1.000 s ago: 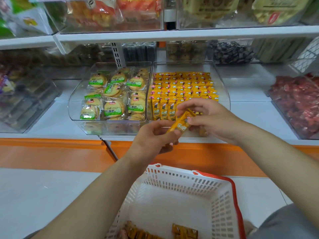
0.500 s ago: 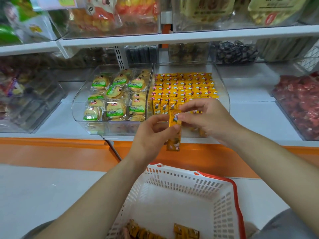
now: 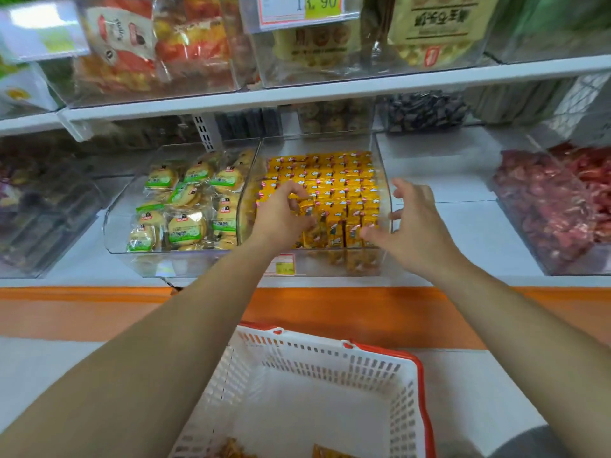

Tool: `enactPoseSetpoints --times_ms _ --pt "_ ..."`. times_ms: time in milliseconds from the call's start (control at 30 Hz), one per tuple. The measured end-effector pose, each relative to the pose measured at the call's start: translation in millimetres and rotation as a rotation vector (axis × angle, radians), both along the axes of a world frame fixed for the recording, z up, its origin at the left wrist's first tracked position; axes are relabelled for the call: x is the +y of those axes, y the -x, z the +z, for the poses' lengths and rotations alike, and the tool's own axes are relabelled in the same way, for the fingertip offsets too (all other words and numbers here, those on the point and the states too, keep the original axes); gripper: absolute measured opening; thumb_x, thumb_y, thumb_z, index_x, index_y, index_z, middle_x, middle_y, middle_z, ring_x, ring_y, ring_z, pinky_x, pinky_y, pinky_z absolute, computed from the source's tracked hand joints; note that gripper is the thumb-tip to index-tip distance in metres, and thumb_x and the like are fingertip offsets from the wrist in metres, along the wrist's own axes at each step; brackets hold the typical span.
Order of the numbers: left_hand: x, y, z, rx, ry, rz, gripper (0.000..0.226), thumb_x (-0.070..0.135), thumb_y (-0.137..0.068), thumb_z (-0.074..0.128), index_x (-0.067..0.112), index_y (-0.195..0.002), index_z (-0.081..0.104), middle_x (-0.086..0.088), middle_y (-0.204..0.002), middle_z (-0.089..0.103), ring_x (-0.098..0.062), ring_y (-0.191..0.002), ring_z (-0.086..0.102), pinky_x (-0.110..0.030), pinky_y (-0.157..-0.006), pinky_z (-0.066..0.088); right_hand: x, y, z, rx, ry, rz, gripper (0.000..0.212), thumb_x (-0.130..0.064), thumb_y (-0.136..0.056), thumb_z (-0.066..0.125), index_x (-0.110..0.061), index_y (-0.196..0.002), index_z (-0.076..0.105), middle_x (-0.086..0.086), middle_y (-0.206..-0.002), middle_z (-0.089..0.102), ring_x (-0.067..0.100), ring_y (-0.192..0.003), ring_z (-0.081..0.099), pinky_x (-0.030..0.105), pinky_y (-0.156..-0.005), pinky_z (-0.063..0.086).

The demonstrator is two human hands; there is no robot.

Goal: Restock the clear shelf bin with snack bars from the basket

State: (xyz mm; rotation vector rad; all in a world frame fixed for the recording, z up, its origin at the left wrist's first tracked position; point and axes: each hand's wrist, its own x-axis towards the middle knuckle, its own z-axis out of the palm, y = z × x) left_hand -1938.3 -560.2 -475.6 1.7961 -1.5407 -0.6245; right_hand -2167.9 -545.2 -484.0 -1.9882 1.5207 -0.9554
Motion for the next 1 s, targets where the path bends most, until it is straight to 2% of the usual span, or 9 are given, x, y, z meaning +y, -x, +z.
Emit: enactPoseSetpoints --times_ms 100,267,433,533,633,700,800,867,1000 --pt "-11 6 -10 -0.061 -0.03 -0.031 0.041 0.018 -0.083 0.085 0.03 -0.115 0.063 0.01 -0.082 0.052 -0.011 -0.07 0.054 -0.025 -0.056 0.048 0 4 -1 -0.001 -0.066 0.086 0.095 -0.044 -0.066 0.089 -0.036 -0.142 0.033 -0.01 -0.122 0.04 0.016 -0.112 0.056 0.037 -0.091 0.05" --pt "-16 17 -16 -0.197 -0.114 -0.048 0.049 0.019 -0.081 0.087 0.026 -0.122 0.061 0.006 -0.076 0.061 -0.012 -0.066 0.059 -0.028 -0.058 0.051 1 0 -9 0.111 -0.08 0.071 0.101 -0.036 -0.066 0.089 -0.033 -0.146 0.027 0.003 -0.133 0.048 0.023 -0.121 0.053 0.041 -0.093 0.051" --pt "-8 17 -2 -0.257 -0.217 -0.044 0.045 0.028 -0.086 0.082 0.023 -0.119 0.052 -0.005 -0.101 0.068 -0.027 -0.09 0.069 -0.042 -0.078 0.061 7 -2 -9 0.165 -0.1 0.044 0.099 -0.04 -0.074 0.083 -0.032 -0.149 0.018 0.005 -0.135 0.049 0.027 -0.117 0.057 0.045 -0.089 0.054" --pt "9 8 17 -0.245 -0.196 -0.059 0.037 0.034 -0.091 0.075 0.021 -0.118 0.053 -0.002 -0.109 0.068 -0.022 -0.089 0.067 -0.036 -0.075 0.058 15 2 2 0.358 -0.12 -0.023 0.096 -0.052 -0.075 0.078 -0.028 -0.149 0.022 0.006 -0.137 0.047 0.029 -0.12 0.055 0.042 -0.087 0.051" --pt "54 -3 28 -0.168 0.025 -0.133 0.025 0.032 -0.093 0.072 0.026 -0.113 0.059 0.009 -0.098 0.068 -0.014 -0.081 0.068 -0.035 -0.071 0.058 33 11 15 0.432 -0.014 -0.067 0.074 -0.054 -0.08 0.071 -0.028 -0.142 0.042 0.0 -0.134 0.049 0.025 -0.119 0.055 0.037 -0.081 0.045" --pt "93 -13 20 -0.153 0.051 -0.259 0.021 0.034 -0.091 0.071 0.033 -0.108 0.059 0.015 -0.088 0.067 -0.006 -0.075 0.066 -0.028 -0.066 0.056 54 12 19 0.384 0.05 0.022 0.049 -0.053 -0.081 0.069 -0.036 -0.125 0.056 -0.011 -0.121 0.055 0.01 -0.103 0.058 0.032 -0.077 0.046" --pt "137 -26 -21 -0.214 -0.203 -0.44 0.018 0.032 -0.092 0.072 0.032 -0.107 0.063 0.015 -0.087 0.067 -0.005 -0.077 0.065 -0.032 -0.071 0.057 87 -2 0 0.323 -0.187 0.263 0.028 -0.047 -0.079 0.073 -0.04 -0.103 0.062 -0.02 -0.096 0.063 -0.008 -0.078 0.058 0.019 -0.067 0.046" --pt "151 -30 -61 -0.311 -0.392 -0.502 0.023 0.033 -0.093 0.071 0.024 -0.113 0.065 0.009 -0.096 0.068 -0.013 -0.086 0.064 -0.033 -0.076 0.054 106 -15 -31 0.375 -0.437 0.418 0.024 -0.043 -0.082 0.076 -0.035 -0.102 0.065 -0.018 -0.091 0.065 -0.002 -0.078 0.062 0.021 -0.066 0.051" --pt "169 -35 -154 -0.357 -0.678 -0.463 0.032 0.04 -0.096 0.066 0.023 -0.122 0.059 0.0 -0.114 0.067 -0.02 -0.099 0.062 -0.032 -0.083 0.049 125 -42 -127 0.598 -0.718 0.582 0.033 -0.037 -0.088 0.072 -0.012 -0.11 0.071 -0.001 -0.101 0.067 0.016 -0.089 0.061 0.012 -0.065 0.039"
